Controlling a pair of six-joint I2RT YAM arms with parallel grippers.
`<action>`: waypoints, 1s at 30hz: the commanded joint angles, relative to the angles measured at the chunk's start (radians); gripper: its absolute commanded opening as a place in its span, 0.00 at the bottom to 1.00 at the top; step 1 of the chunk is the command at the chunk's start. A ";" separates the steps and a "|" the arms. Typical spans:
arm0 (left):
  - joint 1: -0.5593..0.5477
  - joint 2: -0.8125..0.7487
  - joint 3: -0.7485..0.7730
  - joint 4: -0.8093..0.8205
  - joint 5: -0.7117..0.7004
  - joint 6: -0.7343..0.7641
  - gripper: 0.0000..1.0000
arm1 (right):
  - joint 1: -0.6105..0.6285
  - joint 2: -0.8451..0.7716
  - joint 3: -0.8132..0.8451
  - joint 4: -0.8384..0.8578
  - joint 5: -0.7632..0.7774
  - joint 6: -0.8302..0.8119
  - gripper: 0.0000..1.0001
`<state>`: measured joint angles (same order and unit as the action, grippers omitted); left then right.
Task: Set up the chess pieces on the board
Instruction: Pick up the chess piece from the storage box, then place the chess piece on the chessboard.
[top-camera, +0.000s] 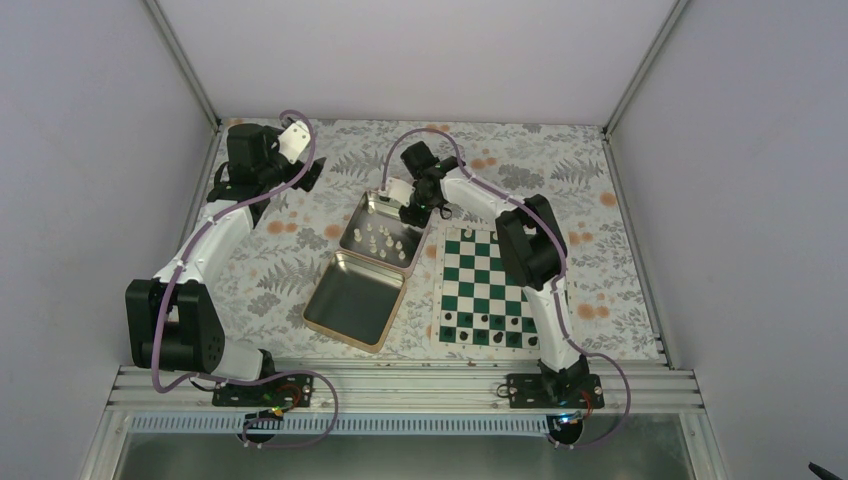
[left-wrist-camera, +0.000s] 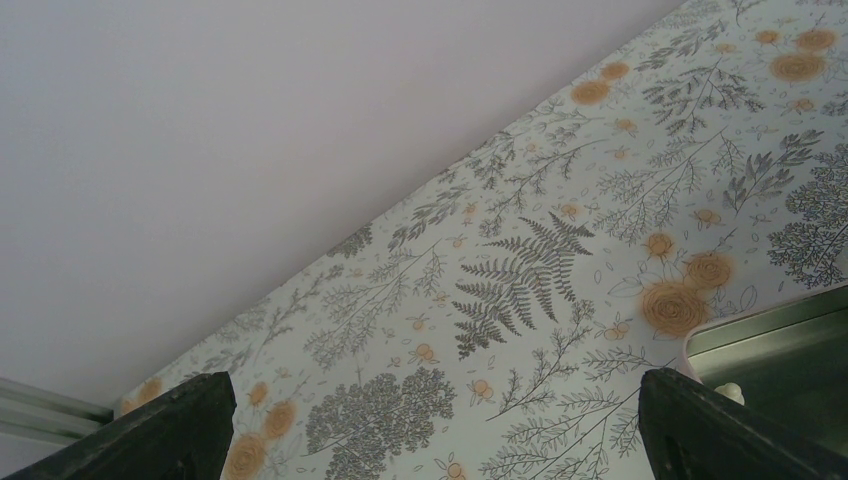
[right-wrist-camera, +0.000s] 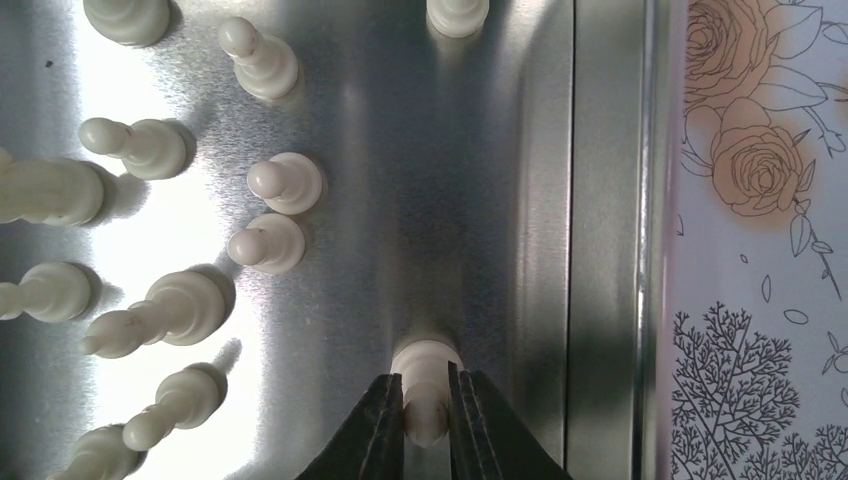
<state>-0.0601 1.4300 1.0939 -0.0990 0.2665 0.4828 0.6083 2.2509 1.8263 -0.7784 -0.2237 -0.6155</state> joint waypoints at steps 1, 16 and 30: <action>-0.002 -0.005 -0.006 0.013 0.021 0.000 1.00 | 0.011 -0.002 0.015 0.020 0.003 0.008 0.11; -0.001 -0.010 0.006 0.008 0.004 0.005 1.00 | -0.059 -0.311 0.053 -0.057 -0.072 0.047 0.07; -0.003 0.000 0.013 0.003 0.007 0.005 1.00 | -0.309 -0.614 -0.334 -0.029 -0.062 -0.002 0.07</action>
<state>-0.0601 1.4300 1.0939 -0.0990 0.2626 0.4831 0.2855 1.6451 1.6047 -0.8017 -0.2722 -0.6018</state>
